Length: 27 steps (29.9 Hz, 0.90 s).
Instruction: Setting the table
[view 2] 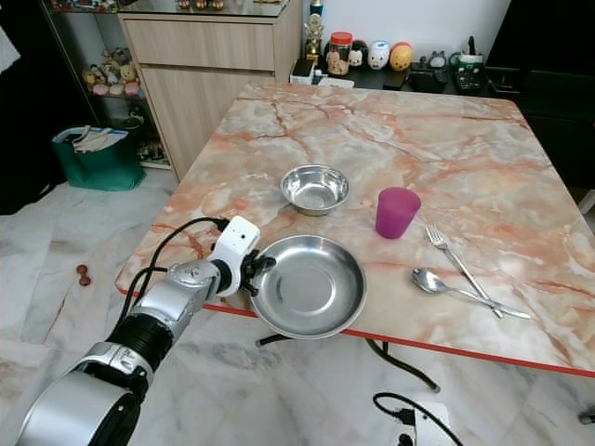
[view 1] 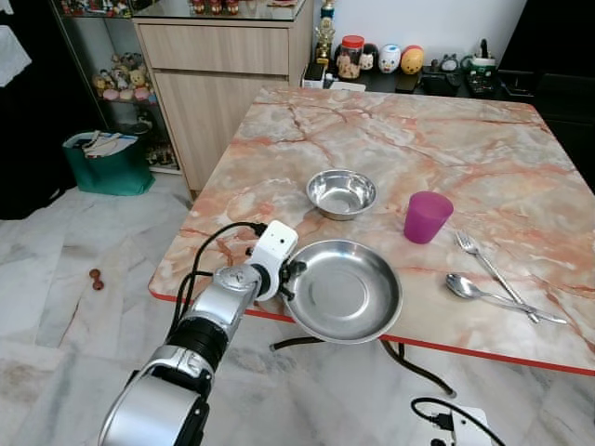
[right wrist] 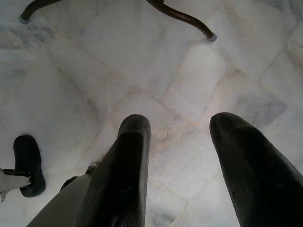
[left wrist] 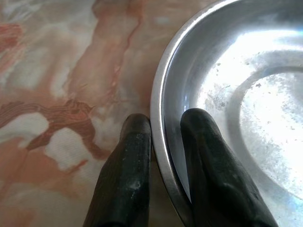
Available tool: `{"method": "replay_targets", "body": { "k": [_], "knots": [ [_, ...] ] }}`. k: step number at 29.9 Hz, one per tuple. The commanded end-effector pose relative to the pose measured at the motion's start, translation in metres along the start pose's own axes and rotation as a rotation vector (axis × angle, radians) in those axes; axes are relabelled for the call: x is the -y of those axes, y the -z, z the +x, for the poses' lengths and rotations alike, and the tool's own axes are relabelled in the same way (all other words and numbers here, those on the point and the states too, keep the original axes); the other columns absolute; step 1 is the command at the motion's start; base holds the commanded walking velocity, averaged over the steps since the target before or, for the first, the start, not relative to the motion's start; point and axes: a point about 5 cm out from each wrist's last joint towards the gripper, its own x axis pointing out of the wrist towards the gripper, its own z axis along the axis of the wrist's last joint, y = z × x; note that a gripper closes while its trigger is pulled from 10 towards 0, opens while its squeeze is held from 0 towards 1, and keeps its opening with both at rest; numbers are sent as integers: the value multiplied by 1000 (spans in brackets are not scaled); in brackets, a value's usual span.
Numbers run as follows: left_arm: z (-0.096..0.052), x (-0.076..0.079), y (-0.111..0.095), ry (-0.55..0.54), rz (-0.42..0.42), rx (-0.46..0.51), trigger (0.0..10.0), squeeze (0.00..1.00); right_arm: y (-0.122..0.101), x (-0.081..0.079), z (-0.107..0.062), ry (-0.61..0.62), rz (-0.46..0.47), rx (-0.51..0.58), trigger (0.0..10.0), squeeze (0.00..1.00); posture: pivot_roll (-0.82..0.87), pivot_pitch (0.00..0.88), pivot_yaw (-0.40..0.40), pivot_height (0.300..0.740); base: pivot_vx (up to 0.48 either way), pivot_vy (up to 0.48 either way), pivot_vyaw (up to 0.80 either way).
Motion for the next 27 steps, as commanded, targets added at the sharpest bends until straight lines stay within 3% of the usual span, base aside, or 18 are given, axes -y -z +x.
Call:
{"method": "replay_targets", "body": {
  "k": [1,5,6,16,27],
  "knots": [
    [-1,2,9,15,6,-43,10000,0,0,-2,0,-6,7,-6,10000,0,98,0,-1,740,0,0,0],
    [-1,3,10,25,11,-50,10000,0,0,-2,0,-8,7,-6,10000,0,101,0,-2,740,0,0,0],
    [-1,3,10,28,11,-48,0,0,0,-2,0,-7,8,-6,10000,0,101,0,-2,740,0,0,0],
    [-2,4,9,32,36,-49,0,0,0,-2,0,-8,7,-6,10000,0,100,0,-3,740,0,0,0],
    [-3,5,12,27,4,-45,0,0,0,-2,0,-7,8,-7,10000,0,98,0,-5,740,0,0,0]
  ]
}}
